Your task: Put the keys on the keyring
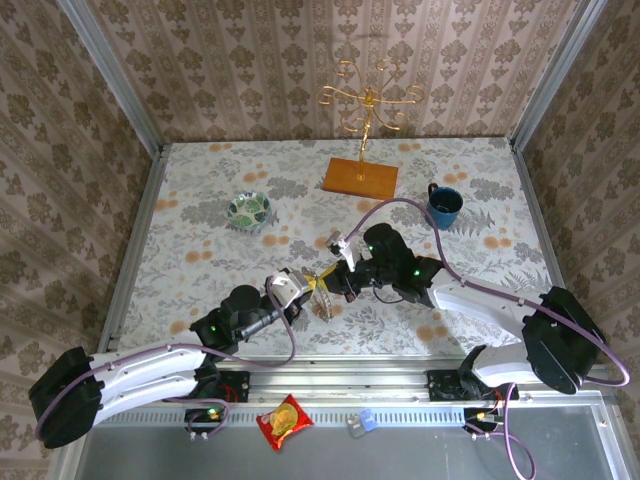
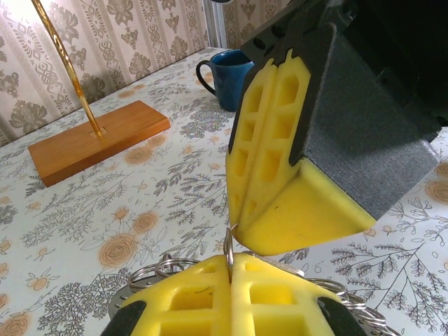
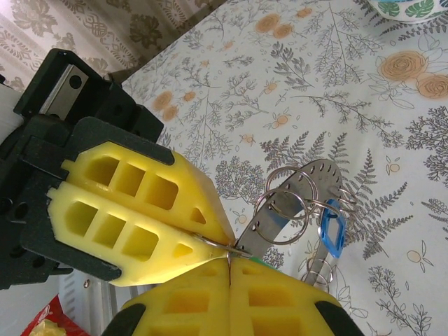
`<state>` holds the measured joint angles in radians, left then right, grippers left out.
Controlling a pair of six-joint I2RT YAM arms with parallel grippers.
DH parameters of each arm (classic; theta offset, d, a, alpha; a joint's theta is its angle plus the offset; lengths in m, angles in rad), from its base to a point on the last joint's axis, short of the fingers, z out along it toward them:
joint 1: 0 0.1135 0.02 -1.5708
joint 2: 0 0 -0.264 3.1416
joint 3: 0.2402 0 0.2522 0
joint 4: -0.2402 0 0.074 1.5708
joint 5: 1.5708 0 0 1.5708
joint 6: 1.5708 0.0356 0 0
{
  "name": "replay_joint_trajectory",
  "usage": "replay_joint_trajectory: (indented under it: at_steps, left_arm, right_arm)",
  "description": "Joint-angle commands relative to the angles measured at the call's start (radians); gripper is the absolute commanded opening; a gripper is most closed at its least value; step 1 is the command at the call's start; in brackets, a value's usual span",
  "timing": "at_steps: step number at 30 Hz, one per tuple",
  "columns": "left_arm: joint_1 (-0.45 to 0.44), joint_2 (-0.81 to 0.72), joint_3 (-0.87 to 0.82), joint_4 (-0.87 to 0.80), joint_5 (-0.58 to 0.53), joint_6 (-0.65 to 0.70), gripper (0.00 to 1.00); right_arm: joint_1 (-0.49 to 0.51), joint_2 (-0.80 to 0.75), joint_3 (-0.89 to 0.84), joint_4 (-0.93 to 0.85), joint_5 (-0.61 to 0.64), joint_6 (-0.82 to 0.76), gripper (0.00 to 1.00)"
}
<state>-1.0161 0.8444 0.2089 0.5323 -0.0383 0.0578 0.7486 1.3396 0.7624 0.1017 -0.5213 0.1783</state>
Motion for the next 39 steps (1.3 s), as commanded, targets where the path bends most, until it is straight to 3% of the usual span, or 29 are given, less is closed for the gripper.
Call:
replay_joint_trajectory:
  at_steps: [1,7,16,21,24,30,33,39]
  left_arm:
    - [-0.009,-0.002,0.006,0.064,0.028,-0.017,0.00]
    - [-0.014,-0.017,-0.016,0.099,0.013,0.029,0.00]
    - [-0.028,0.007,-0.032,0.196,-0.051,0.100,0.00]
    - [-0.030,0.015,-0.040,0.206,-0.066,0.100,0.00]
    - [-0.030,0.018,-0.046,0.217,-0.067,0.088,0.00]
    - [-0.030,0.013,-0.058,0.242,-0.054,0.070,0.00]
    - [-0.027,0.012,-0.064,0.259,-0.032,0.058,0.00]
    - [0.010,-0.005,-0.095,0.320,0.040,-0.002,0.00]
  right_arm:
    - [-0.005,0.013,0.040,0.018,0.011,0.011,0.00]
    - [-0.059,0.035,0.003,0.120,-0.053,0.209,0.00]
    - [-0.079,0.184,-0.014,0.252,-0.247,0.391,0.00]
    - [-0.088,0.206,-0.018,0.302,-0.288,0.427,0.00]
    - [-0.093,0.205,-0.012,0.284,-0.295,0.415,0.00]
    - [-0.113,0.146,0.004,0.143,-0.249,0.308,0.29]
    - [-0.122,0.103,0.026,0.028,-0.222,0.198,0.39]
    - [-0.136,-0.026,0.007,-0.058,-0.121,-0.045,0.43]
